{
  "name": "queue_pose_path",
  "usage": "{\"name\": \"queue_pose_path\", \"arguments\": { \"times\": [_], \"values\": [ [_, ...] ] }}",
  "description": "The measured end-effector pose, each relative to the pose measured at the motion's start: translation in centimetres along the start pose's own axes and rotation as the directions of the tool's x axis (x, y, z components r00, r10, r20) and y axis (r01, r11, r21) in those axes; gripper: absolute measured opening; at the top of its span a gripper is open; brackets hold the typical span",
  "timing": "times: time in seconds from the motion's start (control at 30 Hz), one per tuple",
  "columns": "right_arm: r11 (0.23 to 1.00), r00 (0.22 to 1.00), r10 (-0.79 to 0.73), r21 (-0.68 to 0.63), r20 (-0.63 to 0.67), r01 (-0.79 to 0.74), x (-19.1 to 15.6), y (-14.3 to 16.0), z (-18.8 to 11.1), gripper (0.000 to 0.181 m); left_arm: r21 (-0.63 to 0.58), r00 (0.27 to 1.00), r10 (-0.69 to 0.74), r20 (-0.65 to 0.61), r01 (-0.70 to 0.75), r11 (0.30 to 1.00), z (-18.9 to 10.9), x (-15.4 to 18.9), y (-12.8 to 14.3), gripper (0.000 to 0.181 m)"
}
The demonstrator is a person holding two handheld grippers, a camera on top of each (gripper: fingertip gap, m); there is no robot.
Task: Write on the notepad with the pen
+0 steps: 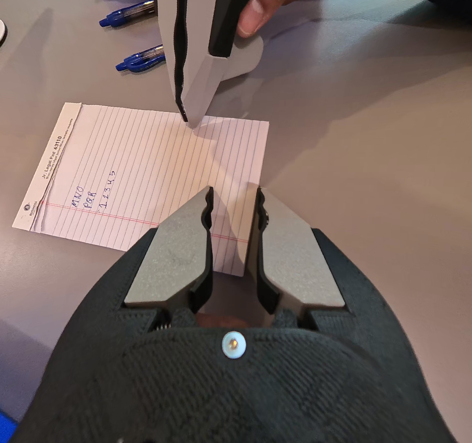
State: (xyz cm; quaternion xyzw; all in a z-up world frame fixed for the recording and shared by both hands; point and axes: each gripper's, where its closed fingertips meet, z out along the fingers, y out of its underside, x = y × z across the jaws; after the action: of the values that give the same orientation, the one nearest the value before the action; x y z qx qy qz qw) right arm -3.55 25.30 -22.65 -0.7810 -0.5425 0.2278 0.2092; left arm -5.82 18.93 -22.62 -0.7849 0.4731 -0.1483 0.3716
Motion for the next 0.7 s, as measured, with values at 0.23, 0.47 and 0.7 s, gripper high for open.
{"name": "queue_pose_path", "arguments": {
  "times": [0.23,0.47,0.7],
  "values": [
    [1.000,1.000,-0.001,-0.004,-0.001,0.001,-0.01,0.09,0.05,0.003,0.001,1.000,-0.002,0.001,0.002,1.000,-0.11,-0.10,0.03,0.033],
    [1.000,1.000,0.001,-0.006,0.000,-0.001,-0.03,0.16,0.02,0.003,0.019,1.000,-0.015,0.003,0.015,1.000,-0.53,-0.41,-0.17,0.034],
    [1.000,1.000,0.001,-0.005,0.005,-0.001,-0.12,0.16,-0.12,0.003,0.008,1.000,-0.015,0.004,0.015,1.000,-0.52,-0.46,0.06,0.034]
  ]
}}
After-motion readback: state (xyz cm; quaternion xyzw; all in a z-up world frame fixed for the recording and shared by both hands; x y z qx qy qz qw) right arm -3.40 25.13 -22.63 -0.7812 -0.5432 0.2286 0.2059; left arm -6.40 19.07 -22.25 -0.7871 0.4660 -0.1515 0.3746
